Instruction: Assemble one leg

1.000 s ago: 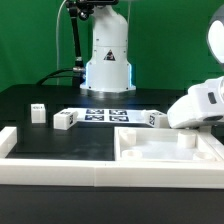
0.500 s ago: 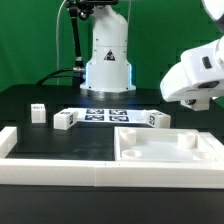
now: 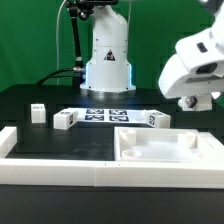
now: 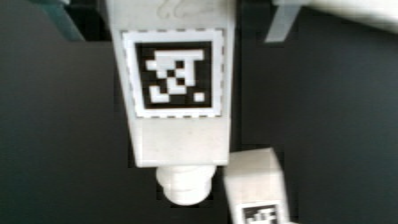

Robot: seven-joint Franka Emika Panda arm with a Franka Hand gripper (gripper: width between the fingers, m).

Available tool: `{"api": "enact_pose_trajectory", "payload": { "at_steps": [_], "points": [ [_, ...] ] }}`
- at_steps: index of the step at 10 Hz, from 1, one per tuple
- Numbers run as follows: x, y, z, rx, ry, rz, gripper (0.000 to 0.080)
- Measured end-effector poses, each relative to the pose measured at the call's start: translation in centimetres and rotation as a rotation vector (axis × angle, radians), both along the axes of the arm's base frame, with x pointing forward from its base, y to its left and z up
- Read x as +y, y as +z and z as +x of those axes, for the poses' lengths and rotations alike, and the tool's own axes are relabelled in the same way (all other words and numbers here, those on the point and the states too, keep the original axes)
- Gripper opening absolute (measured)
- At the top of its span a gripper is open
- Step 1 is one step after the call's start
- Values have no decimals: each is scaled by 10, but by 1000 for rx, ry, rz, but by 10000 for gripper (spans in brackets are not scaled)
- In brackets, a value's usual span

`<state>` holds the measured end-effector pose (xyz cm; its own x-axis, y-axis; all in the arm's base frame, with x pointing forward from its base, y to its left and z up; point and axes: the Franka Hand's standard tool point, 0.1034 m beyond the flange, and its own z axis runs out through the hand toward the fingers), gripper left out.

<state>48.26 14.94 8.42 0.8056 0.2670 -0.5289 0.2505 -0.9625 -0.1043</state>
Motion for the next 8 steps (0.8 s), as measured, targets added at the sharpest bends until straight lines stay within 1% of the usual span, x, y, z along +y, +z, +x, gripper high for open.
{"api": "enact_pose_trajectory", "payload": {
  "at_steps": [1, 2, 3, 5, 6, 7, 8],
  "points": [
    [-3, 9, 8, -58, -9, 10, 292],
    [-6, 16, 12, -82, -15, 12, 292],
    [-9, 23, 24, -150, -24, 26, 292],
    [-10, 24, 30, -302, -35, 51, 292],
    [-10, 23, 31, -348, -38, 59, 292],
    [-11, 24, 36, -418, -35, 76, 292],
    [-14, 30, 44, -455, -40, 82, 292]
  ]
}}
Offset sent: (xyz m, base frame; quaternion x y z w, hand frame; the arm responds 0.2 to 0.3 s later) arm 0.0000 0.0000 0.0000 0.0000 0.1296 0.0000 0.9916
